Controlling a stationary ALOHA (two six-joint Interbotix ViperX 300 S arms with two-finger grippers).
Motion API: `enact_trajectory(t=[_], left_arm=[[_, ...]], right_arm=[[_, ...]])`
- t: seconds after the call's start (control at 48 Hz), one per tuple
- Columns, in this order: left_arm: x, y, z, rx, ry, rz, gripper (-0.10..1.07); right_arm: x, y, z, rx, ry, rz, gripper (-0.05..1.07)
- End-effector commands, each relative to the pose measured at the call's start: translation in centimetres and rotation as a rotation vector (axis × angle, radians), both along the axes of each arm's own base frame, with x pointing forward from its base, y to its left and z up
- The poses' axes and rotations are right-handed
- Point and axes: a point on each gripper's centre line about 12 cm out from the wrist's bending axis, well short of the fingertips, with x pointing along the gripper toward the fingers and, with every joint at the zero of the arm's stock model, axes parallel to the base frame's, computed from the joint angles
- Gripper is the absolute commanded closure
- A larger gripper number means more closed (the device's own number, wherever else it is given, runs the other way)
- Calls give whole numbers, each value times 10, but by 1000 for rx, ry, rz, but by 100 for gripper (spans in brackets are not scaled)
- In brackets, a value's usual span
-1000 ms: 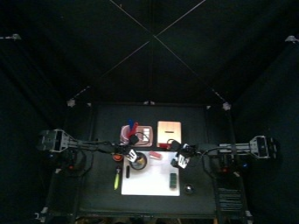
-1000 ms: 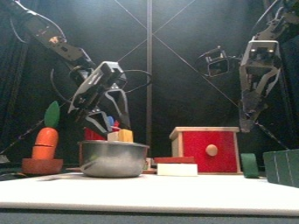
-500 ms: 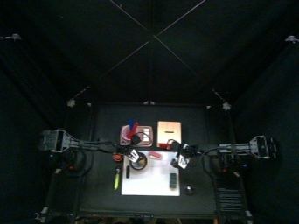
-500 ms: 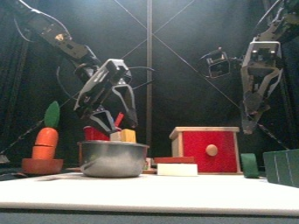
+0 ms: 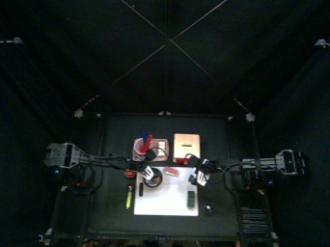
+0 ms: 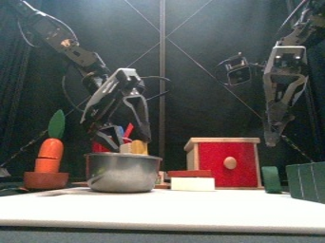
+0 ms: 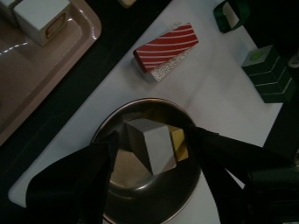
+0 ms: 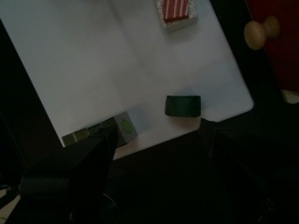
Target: Put egg sushi into bowl
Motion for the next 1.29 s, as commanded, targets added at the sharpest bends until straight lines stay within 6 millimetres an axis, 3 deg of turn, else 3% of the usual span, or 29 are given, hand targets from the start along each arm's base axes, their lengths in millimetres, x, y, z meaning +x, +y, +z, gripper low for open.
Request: enact_trajectory(t=[0.0, 0.417, 0.729, 1.104, 1.271], left_arm=[[6, -1, 10, 2, -24, -5, 3], [3, -8, 9, 3, 5, -22, 20], [3, -5, 20, 3, -32, -14, 42], [-8, 8, 16, -98, -25, 108, 41], [-13, 14, 26, -128, -94, 153, 41]], right_arm=[[2, 0, 5, -2, -23, 0, 0], [2, -2, 5, -3, -25, -4, 0], [2, -1, 5, 4, -22, -6, 0], [1, 0, 3, 15, -17, -12, 0], [1, 1, 3, 19, -19, -11, 0]])
